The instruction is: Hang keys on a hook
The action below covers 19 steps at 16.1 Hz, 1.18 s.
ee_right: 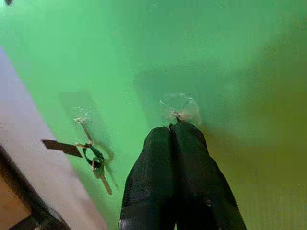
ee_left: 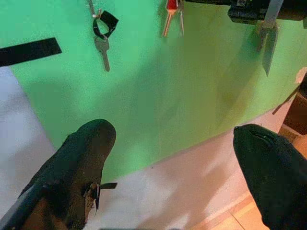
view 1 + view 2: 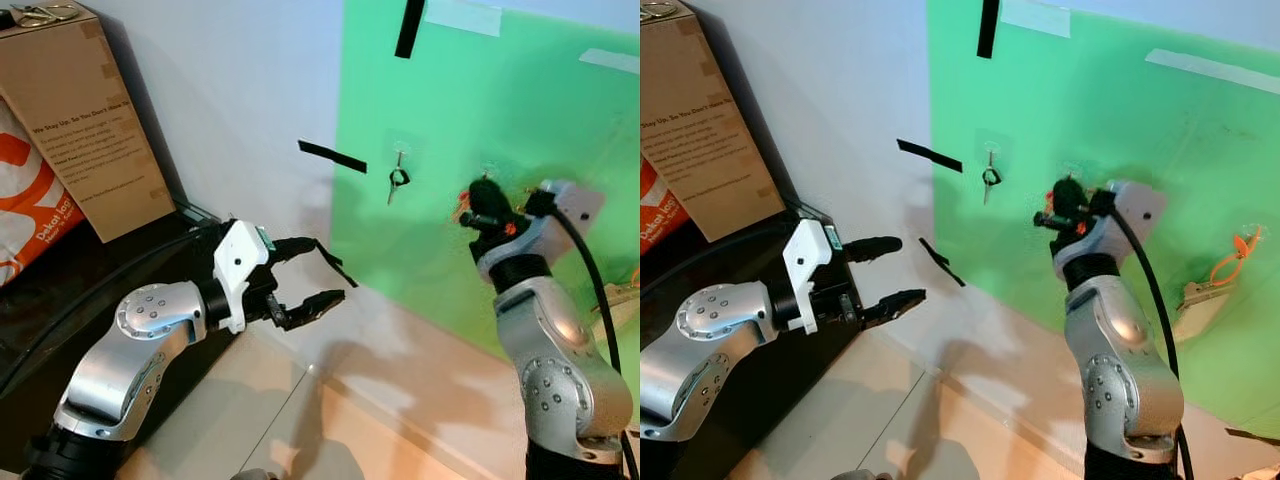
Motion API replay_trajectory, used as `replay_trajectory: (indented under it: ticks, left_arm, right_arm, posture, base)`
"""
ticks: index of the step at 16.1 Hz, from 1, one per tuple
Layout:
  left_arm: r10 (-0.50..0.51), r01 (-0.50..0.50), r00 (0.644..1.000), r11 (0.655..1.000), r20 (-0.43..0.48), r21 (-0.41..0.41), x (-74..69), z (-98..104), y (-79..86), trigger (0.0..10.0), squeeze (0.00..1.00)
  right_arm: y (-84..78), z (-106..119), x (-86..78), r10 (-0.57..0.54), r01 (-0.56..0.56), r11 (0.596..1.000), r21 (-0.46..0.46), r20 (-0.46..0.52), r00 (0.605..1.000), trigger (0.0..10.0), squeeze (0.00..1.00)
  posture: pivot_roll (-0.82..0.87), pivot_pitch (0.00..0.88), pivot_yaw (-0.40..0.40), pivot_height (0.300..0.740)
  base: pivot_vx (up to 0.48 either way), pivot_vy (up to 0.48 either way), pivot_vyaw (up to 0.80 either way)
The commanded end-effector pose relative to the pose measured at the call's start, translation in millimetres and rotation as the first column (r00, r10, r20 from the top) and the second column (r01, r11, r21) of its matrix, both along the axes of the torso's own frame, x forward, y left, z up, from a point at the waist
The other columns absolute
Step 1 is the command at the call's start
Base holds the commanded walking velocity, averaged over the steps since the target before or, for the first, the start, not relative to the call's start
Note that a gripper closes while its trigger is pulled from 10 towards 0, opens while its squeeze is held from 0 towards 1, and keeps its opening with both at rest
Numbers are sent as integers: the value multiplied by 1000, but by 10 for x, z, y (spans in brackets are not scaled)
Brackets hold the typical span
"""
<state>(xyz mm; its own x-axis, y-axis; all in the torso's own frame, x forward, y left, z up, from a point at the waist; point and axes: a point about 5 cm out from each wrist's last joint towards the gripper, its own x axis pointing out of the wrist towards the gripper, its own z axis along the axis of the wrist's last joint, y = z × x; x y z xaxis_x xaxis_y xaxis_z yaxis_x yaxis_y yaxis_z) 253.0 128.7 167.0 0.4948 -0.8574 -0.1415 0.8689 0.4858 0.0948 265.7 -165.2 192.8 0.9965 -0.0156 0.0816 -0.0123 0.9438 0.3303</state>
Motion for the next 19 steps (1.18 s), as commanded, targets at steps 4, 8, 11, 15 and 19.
replay_trajectory:
  ticks: [4,8,11,15,19]
  left_arm:
    - [-5,5,1000,1000,1,2,7,4,3,10000,0]
    - [-7,7,1000,1000,1,4,9,3,4,10000,0]
    - [-10,10,1000,1000,-1,2,11,2,-1,10000,0]
    - [-11,11,1000,1000,-2,2,17,0,4,10000,0]
    - [-13,13,1000,1000,-4,2,18,2,5,10000,0]
  right_arm:
    - [-125,8,7,-85,85,996,25,-5,996,10000,0]
    - [-123,-80,-30,-51,53,998,31,-58,997,10000,0]
    - [-129,-165,-67,-26,30,999,34,-104,994,10000,0]
    - [-132,-232,-48,-61,68,997,38,-161,985,10000,0]
    - [-179,-296,-47,-109,120,992,35,-215,970,10000,0]
  posture:
    - [-35,0,16,740]
    - [-37,0,19,740]
    - [-39,0,22,740]
    - [-39,0,24,740]
    - [-41,0,27,740]
  base:
    - [0,0,0]
    - [0,0,0]
    - [0,0,0]
    - [0,0,0]
    - [0,0,0]
